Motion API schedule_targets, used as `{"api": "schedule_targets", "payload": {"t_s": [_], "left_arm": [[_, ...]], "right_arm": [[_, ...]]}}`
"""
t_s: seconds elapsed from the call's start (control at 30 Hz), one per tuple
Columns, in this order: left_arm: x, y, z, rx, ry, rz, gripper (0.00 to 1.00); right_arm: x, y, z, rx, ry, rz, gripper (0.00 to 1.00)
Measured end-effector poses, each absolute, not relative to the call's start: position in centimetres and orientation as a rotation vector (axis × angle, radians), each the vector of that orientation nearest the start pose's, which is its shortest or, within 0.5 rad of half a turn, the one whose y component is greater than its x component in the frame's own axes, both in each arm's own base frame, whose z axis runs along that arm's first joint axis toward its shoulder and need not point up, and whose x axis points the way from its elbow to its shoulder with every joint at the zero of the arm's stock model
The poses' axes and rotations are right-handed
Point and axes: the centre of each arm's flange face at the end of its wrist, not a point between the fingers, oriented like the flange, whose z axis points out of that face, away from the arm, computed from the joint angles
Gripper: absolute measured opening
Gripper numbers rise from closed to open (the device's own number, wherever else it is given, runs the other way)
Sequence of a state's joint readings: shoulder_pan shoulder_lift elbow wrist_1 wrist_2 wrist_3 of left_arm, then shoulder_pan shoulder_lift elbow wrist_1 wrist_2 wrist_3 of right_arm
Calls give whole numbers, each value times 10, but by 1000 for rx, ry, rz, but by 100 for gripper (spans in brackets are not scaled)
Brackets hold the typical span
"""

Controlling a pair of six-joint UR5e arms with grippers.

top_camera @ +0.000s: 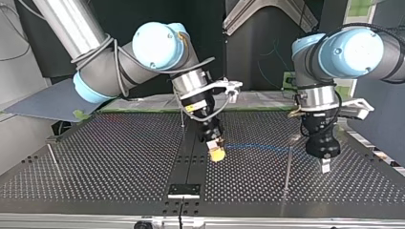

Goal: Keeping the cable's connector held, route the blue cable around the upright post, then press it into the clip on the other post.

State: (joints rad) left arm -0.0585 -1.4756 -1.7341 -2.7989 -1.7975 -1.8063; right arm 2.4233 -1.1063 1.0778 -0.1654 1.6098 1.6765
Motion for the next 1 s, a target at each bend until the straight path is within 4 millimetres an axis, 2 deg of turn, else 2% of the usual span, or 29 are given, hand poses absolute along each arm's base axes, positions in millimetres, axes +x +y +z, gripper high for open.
{"api": "schedule_targets", "payload": {"t_s": [0.23,0.37,0.8,1.0], "left_arm": [[478,-130,482,-307,1282,-112,0],[487,-127,479,-304,1289,-112,0],[501,-112,478,-296,1291,-126,0],[513,-109,473,-283,1303,-136,0]], "right_arm": [[632,-369,460,-2190,995,-2704,0],[639,-373,459,-2187,989,-2706,0],[647,-388,493,-2100,958,-2807,0],[651,-393,510,-2053,923,-2856,0]]}}
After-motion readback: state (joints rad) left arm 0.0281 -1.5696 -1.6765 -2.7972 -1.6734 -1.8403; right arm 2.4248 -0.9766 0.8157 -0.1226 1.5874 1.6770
